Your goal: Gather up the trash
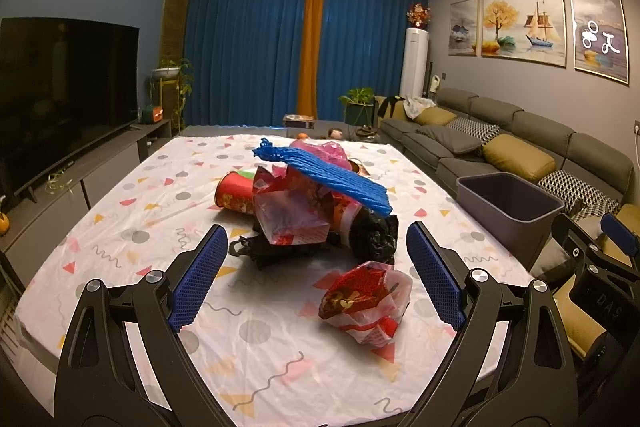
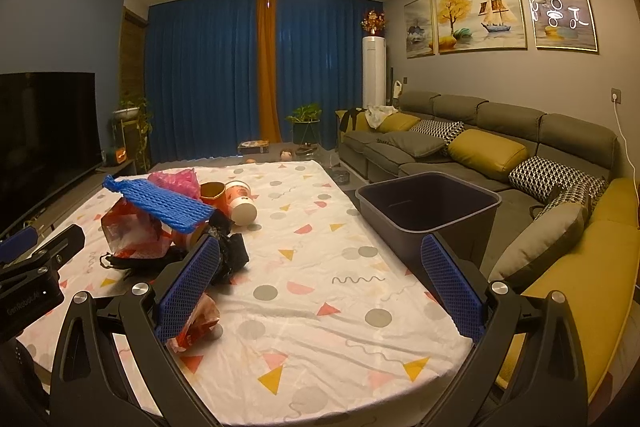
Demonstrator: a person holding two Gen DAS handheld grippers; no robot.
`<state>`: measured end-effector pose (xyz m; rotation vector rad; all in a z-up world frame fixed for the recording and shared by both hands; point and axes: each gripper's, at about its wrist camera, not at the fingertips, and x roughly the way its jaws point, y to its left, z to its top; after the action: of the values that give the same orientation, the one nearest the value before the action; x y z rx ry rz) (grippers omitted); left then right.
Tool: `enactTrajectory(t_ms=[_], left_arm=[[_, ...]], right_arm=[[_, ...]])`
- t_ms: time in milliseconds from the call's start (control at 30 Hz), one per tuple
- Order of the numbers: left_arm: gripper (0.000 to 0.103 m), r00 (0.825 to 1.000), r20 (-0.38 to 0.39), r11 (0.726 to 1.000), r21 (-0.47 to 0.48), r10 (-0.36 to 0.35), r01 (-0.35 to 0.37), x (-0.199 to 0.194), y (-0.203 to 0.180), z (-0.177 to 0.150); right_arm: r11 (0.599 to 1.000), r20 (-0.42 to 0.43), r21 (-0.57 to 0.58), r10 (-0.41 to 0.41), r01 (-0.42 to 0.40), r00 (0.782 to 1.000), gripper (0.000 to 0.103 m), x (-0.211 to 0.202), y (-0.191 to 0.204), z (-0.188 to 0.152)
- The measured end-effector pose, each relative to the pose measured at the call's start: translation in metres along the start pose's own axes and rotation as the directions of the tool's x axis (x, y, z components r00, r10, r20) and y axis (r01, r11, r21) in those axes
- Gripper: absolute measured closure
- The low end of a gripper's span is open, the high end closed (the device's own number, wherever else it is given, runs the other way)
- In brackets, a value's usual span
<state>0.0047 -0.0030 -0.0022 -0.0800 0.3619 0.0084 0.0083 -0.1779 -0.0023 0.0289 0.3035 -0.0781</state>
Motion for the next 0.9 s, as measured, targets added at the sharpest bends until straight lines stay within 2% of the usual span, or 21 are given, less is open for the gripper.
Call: enactTrajectory(t_ms=[900], left_arm=[[0.013,1.000,-0.005,1.000,0.000,-0.004,0.004,0.0045,0.0008,-0.0062]], right_arm=[[1.000,0.006,0.004,-0.004,0.004,1.000,0.005,-0.0005,-0.0007,0.0003]])
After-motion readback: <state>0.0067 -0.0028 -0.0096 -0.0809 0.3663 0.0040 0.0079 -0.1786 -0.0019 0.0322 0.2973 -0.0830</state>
